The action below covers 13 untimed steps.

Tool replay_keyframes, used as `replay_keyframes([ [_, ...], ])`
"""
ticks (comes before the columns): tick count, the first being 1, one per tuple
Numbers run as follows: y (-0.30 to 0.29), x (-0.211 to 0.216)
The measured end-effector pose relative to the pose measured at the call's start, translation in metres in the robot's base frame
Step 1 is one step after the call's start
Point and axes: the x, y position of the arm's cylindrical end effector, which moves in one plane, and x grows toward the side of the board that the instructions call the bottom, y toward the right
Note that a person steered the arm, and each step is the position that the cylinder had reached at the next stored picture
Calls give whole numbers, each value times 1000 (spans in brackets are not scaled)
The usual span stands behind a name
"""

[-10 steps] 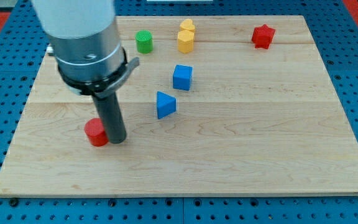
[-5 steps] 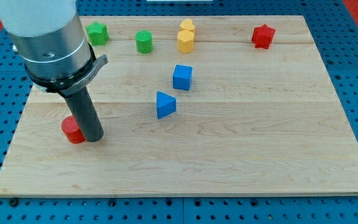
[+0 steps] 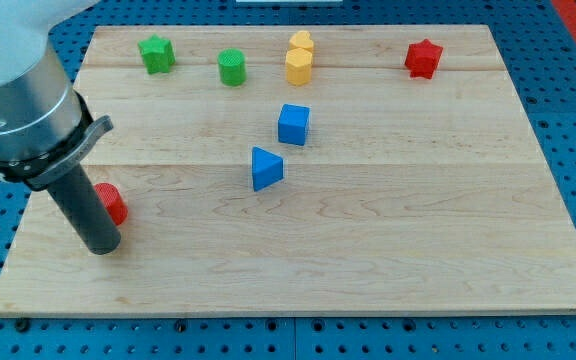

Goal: Put the red circle at the center left

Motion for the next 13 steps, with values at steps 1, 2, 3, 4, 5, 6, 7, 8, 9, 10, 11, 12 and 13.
replay_keyframes([
  [1, 0, 0],
  [2, 0, -10],
  [3, 0, -27],
  [4, 0, -44],
  [5, 0, -59],
  [6, -6, -72],
  [7, -8, -86],
  [8, -8, -92],
  [9, -8, -90],
  [10, 33, -85],
  [11, 76, -89],
  [12, 105, -108],
  [13, 104, -136],
])
